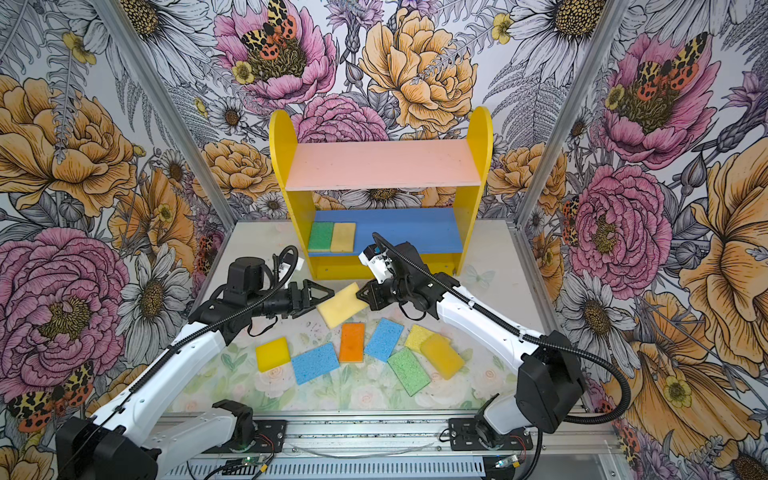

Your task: Place and organize the cleaning sponges onto the shelf

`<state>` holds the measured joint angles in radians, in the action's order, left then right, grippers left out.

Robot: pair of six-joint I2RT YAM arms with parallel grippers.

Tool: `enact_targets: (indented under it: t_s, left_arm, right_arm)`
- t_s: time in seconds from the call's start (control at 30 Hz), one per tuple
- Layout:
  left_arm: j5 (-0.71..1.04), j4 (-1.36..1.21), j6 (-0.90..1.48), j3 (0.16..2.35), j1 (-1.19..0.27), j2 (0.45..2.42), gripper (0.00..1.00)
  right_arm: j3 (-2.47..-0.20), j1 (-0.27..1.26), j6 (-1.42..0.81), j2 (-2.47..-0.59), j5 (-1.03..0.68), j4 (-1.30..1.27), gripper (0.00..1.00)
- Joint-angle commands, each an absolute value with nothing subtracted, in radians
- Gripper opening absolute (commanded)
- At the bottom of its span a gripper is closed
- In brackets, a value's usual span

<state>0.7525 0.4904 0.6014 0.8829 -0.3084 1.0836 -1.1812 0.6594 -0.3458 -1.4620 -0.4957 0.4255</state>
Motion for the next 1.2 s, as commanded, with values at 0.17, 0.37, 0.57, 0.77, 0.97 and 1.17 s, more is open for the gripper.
enact_targets:
  t_s: [0.17, 0.37, 0.57, 0.77, 0.97, 1.17]
  left_arm:
    - [0.749, 0.513, 0.525, 0.937, -0.368, 1.125, 0.61]
    - [0.751, 0.513, 0.525, 0.933, -0.369, 1.127, 0.22]
    - [0.719, 0.515, 0.547, 0.918, -0.346, 1.107, 0.04]
    - [0.583, 0.415, 0.72, 0.832, -0.304, 1.005, 0.03]
    - [0.338, -0.015, 1.125, 0.561, -0.298, 0.804, 0.03]
    - [0.22, -0.065, 1.153, 0.536, -0.351, 0.769, 0.02]
  right_arm:
    - [-1.229, 0.674, -0.327, -1.483, -0.507, 0.458, 0.1]
    - [-1.245, 0.678, -0.333, -1.482, -0.5, 0.463, 0.1]
    - [-1.244, 0.677, -0.361, -1.45, -0.468, 0.466, 0.35]
    - [-1.226, 0.645, -0.584, -1.361, -0.303, 0.465, 0.71]
    - [-1.205, 0.692, -0.812, -1.331, -0.258, 0.448, 0.81]
    - [-1.231, 0.822, -0.851, -1.367, -0.259, 0.402, 0.83]
